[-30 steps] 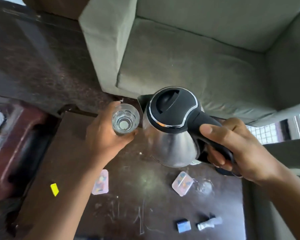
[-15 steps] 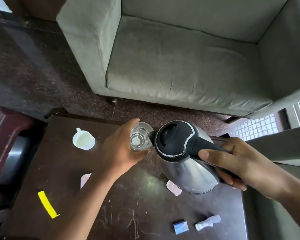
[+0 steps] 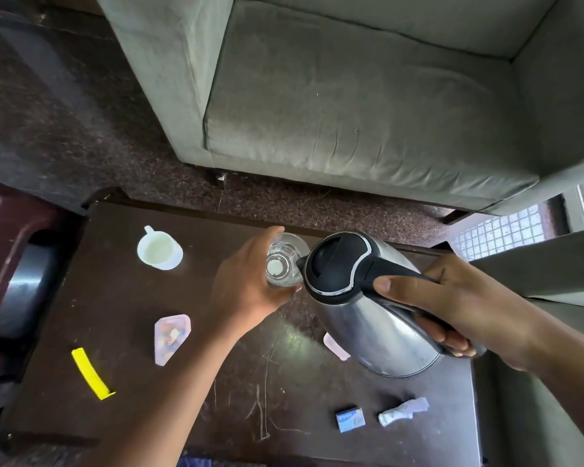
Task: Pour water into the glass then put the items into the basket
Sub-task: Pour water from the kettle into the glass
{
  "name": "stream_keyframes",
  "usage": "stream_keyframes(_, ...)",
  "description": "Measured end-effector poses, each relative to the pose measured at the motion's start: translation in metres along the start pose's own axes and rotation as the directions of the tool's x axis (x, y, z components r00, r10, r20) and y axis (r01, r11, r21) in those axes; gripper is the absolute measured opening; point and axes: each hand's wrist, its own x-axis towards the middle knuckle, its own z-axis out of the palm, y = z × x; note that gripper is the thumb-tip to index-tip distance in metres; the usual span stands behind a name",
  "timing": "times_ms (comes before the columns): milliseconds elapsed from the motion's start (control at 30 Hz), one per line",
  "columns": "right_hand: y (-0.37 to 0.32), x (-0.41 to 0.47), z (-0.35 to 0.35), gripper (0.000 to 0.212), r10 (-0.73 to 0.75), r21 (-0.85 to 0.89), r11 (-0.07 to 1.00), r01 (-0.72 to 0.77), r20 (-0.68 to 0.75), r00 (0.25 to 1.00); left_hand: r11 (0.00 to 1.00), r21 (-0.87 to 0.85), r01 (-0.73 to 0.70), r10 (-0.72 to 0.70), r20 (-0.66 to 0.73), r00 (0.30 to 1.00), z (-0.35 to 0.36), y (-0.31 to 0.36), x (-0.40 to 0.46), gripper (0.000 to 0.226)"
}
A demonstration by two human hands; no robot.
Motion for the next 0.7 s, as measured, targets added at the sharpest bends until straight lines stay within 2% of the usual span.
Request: stream_keyframes(700,-0.005,0.008,-0.001,0.075,0.085,-0.095,0.992,-0.082,0.024,0.996,1.0,-0.016,0.017,-0.018,-0.044,0.999,0.019,-0.016,0.003,0.1)
